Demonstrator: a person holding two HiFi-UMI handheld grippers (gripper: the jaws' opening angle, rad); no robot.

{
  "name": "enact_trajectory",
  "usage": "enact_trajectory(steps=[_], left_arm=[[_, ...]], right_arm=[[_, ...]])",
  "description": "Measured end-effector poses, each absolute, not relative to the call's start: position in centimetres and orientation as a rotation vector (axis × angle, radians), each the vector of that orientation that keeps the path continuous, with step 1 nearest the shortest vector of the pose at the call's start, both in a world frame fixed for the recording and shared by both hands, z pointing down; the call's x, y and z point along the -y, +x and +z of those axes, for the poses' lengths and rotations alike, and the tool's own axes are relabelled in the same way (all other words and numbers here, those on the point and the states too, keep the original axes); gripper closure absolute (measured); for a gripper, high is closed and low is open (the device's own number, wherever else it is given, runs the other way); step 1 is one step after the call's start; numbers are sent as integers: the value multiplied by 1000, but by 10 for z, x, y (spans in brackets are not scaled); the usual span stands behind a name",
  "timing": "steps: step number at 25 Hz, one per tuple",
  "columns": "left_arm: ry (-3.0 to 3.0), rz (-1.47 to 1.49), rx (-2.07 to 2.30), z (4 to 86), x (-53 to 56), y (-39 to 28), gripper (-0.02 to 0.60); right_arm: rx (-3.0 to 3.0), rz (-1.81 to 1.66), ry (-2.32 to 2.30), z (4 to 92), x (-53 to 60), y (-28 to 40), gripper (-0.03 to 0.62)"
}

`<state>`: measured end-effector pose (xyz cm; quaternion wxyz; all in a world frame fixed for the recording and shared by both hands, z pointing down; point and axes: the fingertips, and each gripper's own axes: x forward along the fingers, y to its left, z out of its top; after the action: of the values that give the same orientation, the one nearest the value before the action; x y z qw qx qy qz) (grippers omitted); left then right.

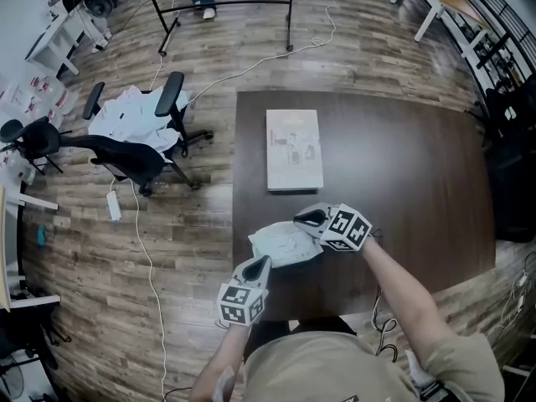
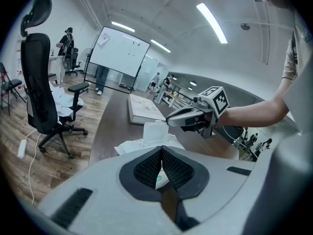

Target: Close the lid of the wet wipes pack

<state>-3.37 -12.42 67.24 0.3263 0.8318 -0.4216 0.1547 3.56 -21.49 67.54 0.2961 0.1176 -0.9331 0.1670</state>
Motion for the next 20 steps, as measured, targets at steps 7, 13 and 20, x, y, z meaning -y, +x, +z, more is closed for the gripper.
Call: enact_trajectory(steps=[7,13,20], left_arm=[[2139,360,1131,672,124,-41,572],[2124,346,1162,669,121,-51,572],[2124,331,1171,667,115,-49,572]], right_arm=[[2453,329,280,669,194,38,571],[2436,303,283,668,182,41,571],[2428,234,283,670,170,41,569]])
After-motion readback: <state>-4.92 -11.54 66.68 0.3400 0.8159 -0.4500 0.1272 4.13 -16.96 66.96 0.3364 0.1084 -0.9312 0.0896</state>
